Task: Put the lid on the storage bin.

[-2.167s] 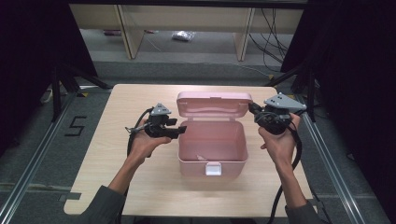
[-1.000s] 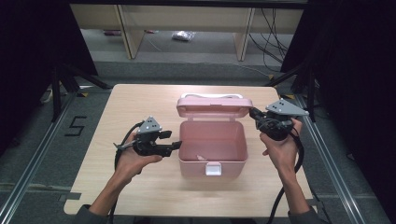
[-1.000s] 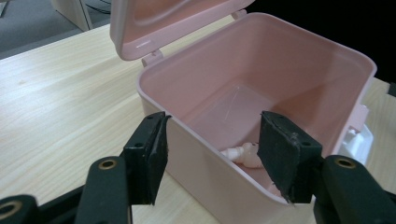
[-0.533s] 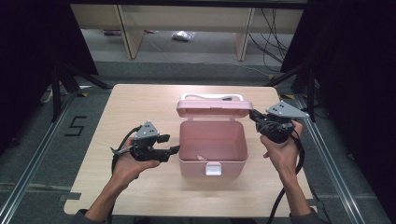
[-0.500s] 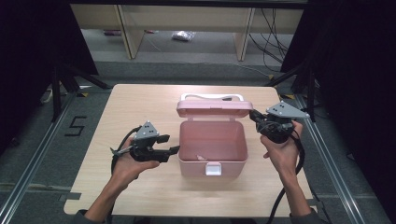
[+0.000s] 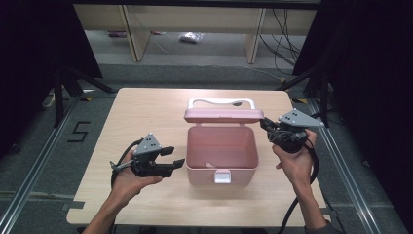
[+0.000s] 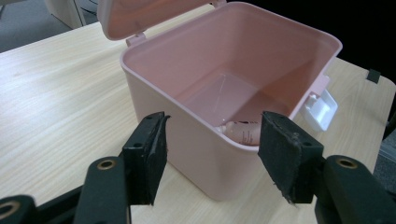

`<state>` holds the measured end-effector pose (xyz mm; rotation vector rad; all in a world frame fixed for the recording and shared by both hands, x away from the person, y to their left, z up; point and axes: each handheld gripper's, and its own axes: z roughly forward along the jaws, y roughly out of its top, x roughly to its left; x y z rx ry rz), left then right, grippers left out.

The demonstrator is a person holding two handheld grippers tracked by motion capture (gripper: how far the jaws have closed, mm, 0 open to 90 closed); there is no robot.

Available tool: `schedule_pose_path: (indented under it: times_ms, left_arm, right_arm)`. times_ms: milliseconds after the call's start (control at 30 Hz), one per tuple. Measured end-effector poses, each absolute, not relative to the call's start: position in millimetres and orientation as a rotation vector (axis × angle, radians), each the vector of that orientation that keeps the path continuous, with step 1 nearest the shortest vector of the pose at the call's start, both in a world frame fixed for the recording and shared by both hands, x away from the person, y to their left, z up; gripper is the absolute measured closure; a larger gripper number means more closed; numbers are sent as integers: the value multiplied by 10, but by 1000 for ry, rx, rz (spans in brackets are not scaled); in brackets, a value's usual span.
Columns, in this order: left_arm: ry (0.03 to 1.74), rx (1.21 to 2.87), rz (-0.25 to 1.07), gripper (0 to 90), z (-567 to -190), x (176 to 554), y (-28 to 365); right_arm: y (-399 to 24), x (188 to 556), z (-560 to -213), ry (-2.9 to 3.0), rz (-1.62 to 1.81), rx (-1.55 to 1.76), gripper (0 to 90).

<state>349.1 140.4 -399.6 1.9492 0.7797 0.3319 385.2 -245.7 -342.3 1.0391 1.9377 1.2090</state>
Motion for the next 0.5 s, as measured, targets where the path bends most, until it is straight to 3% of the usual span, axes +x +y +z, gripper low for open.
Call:
schedule_pose_path:
  times_ms: [500]
  left_arm:
    - [784, 1958, 332, 352, -4123, 3271, 1414]
  right_arm:
    - [-2495, 3748, -3491, 1965, 1229, 1047, 843]
